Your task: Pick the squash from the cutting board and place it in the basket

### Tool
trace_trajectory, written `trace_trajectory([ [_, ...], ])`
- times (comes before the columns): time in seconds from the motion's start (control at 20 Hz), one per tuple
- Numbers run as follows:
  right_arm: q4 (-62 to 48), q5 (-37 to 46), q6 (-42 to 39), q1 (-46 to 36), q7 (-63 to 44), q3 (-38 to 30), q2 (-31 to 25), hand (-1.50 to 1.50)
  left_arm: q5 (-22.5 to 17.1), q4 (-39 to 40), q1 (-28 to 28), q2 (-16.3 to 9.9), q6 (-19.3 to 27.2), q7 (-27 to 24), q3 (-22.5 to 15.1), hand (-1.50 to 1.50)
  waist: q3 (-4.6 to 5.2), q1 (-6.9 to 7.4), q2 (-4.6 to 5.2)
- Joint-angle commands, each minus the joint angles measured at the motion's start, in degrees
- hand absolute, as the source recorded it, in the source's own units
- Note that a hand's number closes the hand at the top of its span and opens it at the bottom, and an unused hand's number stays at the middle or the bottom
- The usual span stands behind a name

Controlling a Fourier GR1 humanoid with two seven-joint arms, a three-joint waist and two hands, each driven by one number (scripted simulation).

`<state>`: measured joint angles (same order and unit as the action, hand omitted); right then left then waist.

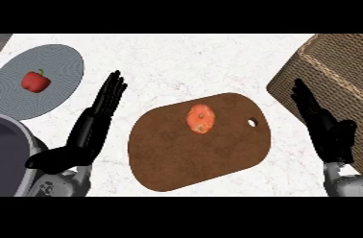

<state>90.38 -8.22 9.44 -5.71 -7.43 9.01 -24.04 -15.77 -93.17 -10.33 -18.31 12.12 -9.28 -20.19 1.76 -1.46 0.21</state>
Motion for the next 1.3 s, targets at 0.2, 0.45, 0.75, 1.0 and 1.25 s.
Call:
trace_trajectory([
  [0.2, 2.31, -13.53, -11.24, -17.80, 8.39, -1.39, 7.70, 1.50, -1.17, 7.42, 0.37, -5.41, 0.93, 8.17, 5.49, 0.00, -2.35, 7.68, 1.48],
  [0.45, 5.71, 3.21, -23.04, -25.76, 21.26, 12.80, 1.17, -1.50, -2.55, 10.79, -0.14, -7.02, -0.60, 13.12, 5.79, 0.00, -1.86, 8.26, 1.13],
  [0.75, -5.36, 15.73, -10.30, -32.13, 22.16, 22.21, 19.21, -1.50, -5.40, 15.87, -5.20, -10.53, -2.08, 19.77, 12.05, 0.00, -1.72, 2.73, 0.09],
  [1.0, 0.86, 11.47, -17.75, -42.60, -4.87, 18.30, 17.63, -1.50, -2.77, 14.44, -1.38, -9.21, -0.30, 18.38, 10.83, 0.00, -1.64, 1.48, -0.54],
  [1.25, -1.77, 19.45, -23.65, -52.59, -15.74, 17.22, 6.87, -1.50, -3.48, 15.22, -1.46, -10.76, -1.23, 17.88, 12.74, 0.00, -1.53, 1.08, -0.92],
])
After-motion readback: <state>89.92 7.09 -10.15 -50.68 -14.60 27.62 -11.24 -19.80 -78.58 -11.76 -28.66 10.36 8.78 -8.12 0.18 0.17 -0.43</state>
